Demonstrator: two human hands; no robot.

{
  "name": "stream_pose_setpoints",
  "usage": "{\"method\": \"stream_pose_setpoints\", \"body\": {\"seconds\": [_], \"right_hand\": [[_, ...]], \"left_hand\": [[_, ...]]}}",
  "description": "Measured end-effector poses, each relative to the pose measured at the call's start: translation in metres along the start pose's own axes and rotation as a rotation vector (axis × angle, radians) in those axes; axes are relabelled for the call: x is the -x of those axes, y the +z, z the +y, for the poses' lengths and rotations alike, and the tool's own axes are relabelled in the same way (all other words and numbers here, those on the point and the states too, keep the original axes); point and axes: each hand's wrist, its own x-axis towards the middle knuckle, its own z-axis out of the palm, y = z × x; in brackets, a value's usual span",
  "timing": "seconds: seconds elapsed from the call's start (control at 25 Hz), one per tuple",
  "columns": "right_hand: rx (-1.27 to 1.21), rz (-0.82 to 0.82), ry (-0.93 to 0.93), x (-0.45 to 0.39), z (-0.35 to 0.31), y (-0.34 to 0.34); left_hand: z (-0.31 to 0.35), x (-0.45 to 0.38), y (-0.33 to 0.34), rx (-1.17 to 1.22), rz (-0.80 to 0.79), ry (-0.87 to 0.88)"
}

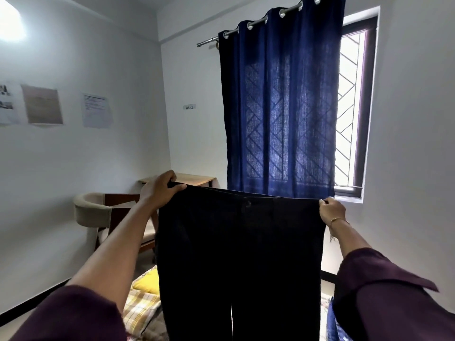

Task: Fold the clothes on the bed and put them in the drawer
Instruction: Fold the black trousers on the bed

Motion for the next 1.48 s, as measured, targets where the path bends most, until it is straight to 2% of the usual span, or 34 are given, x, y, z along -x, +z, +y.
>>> {"method": "stream_pose_setpoints", "body": {"seconds": [0.16, 0.24, 0.4, 0.48, 0.52, 0.6, 0.68, 0.76, 0.84, 0.88, 1.0, 1.12, 1.24, 1.32, 1.48], "right_hand": [[0.005, -0.048, -0.004, 0.000, -0.007, -0.003], [-0.003, -0.032, -0.006, 0.002, -0.006, -0.006], [-0.095, 0.032, -0.038, -0.005, -0.022, -0.013], [-0.106, 0.040, -0.033, -0.007, -0.031, -0.013], [-0.104, 0.052, -0.035, -0.007, -0.036, -0.014], [-0.144, 0.039, -0.003, -0.009, -0.038, -0.016], [-0.178, -0.079, 0.069, -0.016, -0.034, -0.018], [-0.188, -0.151, 0.216, -0.023, -0.029, -0.018], [-0.219, -0.105, 0.327, -0.015, -0.038, -0.013], [-0.196, -0.054, 0.317, -0.006, -0.050, -0.010], [-0.050, 0.041, 0.134, 0.013, -0.095, 0.007], [-0.064, -0.067, -0.158, 0.043, -0.143, 0.032], [0.028, -0.204, -0.447, 0.075, -0.169, 0.056], [0.035, -0.186, -0.497, 0.087, -0.172, 0.060], [-0.077, -0.071, -0.394, 0.087, -0.168, 0.051]], "left_hand": [[-0.004, -0.004, 0.006, -0.205, -0.097, -0.042], [0.004, -0.004, 0.007, -0.200, -0.063, -0.032], [0.015, -0.006, 0.004, -0.068, 0.128, -0.128], [0.019, -0.005, 0.001, -0.080, 0.113, -0.166], [0.019, -0.005, 0.001, -0.026, 0.084, -0.184], [0.015, -0.007, 0.001, 0.282, 0.018, -0.266], [0.011, -0.010, -0.008, 0.659, -0.168, -0.481], [0.009, -0.011, -0.009, 0.840, -0.342, -0.668], [0.022, -0.011, 0.000, 0.967, -0.325, -0.736], [0.034, -0.012, 0.006, 1.012, -0.285, -0.751], [0.080, -0.014, 0.027, 1.094, -0.204, -0.717], [0.114, -0.020, 0.048, 0.977, -0.163, -0.546], [0.136, -0.014, 0.060, 0.783, -0.127, -0.387], [0.138, -0.010, 0.061, 0.799, -0.151, -0.372], [0.143, -0.001, 0.047, 1.051, -0.272, -0.412]]}}
